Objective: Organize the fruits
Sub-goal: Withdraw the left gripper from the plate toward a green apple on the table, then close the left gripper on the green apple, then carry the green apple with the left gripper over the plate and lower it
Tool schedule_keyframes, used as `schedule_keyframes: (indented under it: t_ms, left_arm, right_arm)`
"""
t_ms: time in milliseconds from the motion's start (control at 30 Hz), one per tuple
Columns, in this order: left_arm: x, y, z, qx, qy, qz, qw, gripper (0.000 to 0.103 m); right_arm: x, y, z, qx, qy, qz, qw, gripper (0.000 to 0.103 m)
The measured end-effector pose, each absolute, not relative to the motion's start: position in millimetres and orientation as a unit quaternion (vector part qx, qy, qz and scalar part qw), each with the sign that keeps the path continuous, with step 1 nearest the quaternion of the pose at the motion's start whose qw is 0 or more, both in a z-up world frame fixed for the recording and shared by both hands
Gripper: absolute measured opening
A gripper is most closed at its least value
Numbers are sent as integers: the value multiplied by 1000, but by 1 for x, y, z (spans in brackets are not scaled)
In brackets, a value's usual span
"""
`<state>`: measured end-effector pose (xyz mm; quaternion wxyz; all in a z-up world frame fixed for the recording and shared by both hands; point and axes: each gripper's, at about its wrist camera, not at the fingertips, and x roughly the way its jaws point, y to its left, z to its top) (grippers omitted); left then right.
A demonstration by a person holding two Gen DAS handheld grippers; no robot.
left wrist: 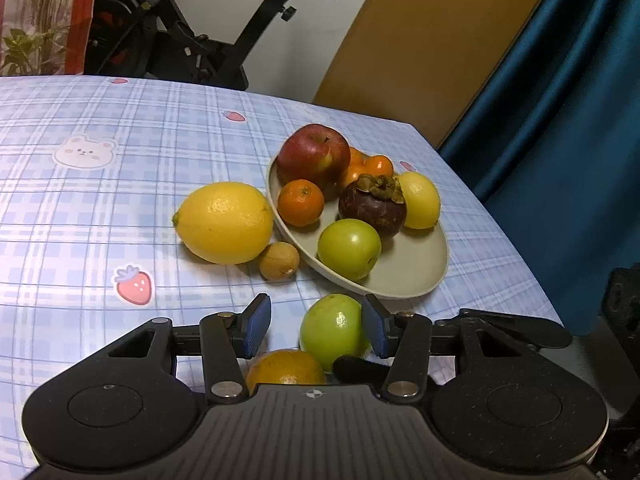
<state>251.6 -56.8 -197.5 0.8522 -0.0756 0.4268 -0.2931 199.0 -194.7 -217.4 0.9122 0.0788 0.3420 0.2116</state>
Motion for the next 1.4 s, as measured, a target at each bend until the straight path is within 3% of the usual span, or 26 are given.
schedule_keyframes:
  t_ms: [367, 767, 1100, 1400]
  left_arm:
    - [244, -72, -204, -50, 436, -326, 837, 53]
    - [237, -83, -193, -28, 423, -346, 837, 48]
    - [257, -143, -167, 6, 379, -376, 846, 48]
    - [280, -192, -182, 13, 403, -376, 834, 48]
  right_arm:
    - [203, -199, -226, 105, 357, 204, 905, 50]
    - [196, -206, -215, 114, 339, 192, 914, 49]
    - [204, -257, -187, 115, 303, 145, 935, 49]
    - [228, -296, -198, 113, 326, 118, 931, 49]
